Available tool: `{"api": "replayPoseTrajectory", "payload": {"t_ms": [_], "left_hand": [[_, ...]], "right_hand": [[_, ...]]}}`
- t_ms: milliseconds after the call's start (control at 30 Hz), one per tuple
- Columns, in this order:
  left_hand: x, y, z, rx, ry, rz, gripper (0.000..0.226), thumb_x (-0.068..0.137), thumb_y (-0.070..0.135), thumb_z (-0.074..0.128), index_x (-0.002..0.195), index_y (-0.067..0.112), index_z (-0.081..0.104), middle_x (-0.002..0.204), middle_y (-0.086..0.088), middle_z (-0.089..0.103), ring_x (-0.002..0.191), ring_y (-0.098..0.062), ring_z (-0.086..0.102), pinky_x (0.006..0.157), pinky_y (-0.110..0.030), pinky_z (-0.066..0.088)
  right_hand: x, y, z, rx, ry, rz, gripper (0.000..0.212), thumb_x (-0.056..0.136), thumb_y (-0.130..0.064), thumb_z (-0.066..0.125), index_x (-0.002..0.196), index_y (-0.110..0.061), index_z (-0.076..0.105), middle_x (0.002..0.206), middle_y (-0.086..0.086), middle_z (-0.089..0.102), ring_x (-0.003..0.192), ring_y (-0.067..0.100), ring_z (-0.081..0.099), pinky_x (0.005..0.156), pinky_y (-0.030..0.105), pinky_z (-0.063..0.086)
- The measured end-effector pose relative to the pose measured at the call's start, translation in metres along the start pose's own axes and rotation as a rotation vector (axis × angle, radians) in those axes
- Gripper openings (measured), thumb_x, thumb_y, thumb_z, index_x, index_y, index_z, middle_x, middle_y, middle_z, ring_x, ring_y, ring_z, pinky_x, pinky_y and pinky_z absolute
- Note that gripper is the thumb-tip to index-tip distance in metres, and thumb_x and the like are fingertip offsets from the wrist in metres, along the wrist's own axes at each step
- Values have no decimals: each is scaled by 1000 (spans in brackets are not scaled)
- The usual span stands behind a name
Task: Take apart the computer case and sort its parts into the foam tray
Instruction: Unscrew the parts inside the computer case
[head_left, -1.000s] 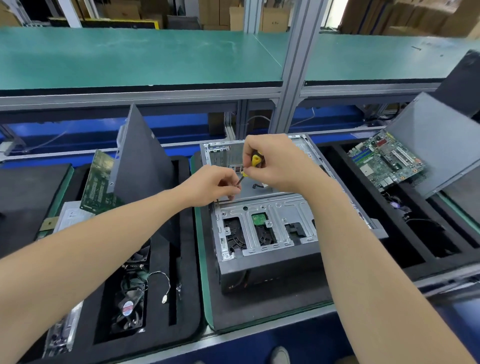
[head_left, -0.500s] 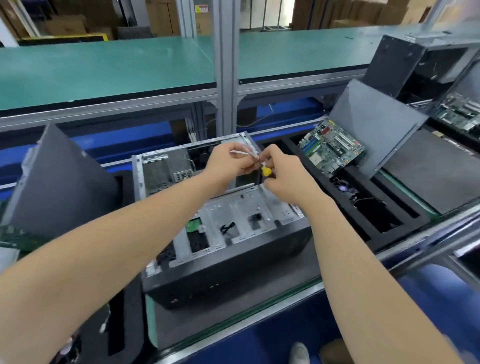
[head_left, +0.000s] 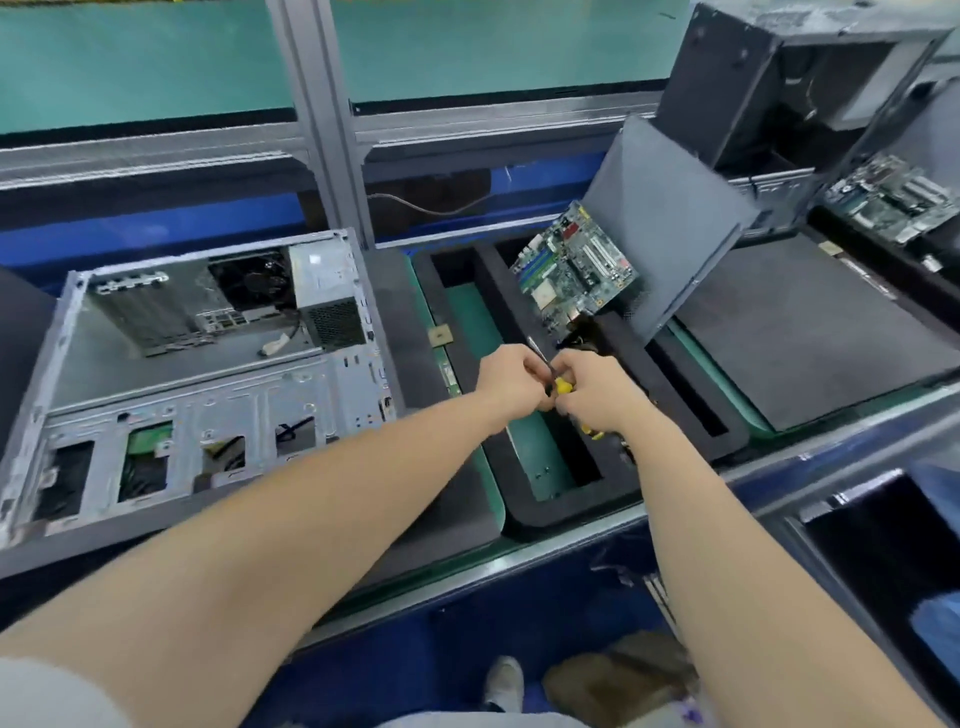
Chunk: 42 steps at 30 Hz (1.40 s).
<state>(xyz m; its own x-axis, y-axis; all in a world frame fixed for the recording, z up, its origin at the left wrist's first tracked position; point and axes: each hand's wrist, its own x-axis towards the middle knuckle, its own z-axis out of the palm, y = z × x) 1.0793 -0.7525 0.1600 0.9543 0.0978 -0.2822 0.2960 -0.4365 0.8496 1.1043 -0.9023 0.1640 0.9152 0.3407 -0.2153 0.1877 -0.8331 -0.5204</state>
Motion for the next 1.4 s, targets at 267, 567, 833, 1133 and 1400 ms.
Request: {"api": "replayPoseTrajectory", "payload": {"t_ms": [267,567,833,1133,1400], "left_hand": [[16,-28,38,335,-151,-50,31,71,-13,79,85,13,68,81,0,64,78,-18,62,70,-31,58],[21,-27,31,393,-164,-82,27,82,4,79,106,9,70,107,-7,72,100,-22,68,86,-32,55],[10,27,-54,106,301,72,21,95,10,54,108,22,65,99,4,72,92,-11,67,66,-19,48],[-44,-18,-197,199,670,75,18,91,7,60,97,20,70,94,7,70,85,-6,63,68,-6,39],[-77,-71,-222,355,628,34,26,88,9,54,89,31,67,83,17,64,83,-8,63,76,-30,55]], "right_hand": [[7,53,28,78,-86,51,31,82,-7,70,110,-20,69,98,3,74,95,26,66,80,35,54],[19,58,25,246,-52,97,32,84,-3,66,111,-21,67,96,7,76,92,29,72,84,43,61],[50,-26,11,369,65,-120,28,89,-4,61,109,-24,67,78,2,74,67,23,73,62,36,59],[77,-166,37,373,75,-419,20,98,-19,63,113,-31,69,89,-7,64,71,13,64,57,25,50],[96,-161,56,376,118,-51,27,100,-25,54,104,-7,74,92,16,74,80,36,73,72,45,62]]}}
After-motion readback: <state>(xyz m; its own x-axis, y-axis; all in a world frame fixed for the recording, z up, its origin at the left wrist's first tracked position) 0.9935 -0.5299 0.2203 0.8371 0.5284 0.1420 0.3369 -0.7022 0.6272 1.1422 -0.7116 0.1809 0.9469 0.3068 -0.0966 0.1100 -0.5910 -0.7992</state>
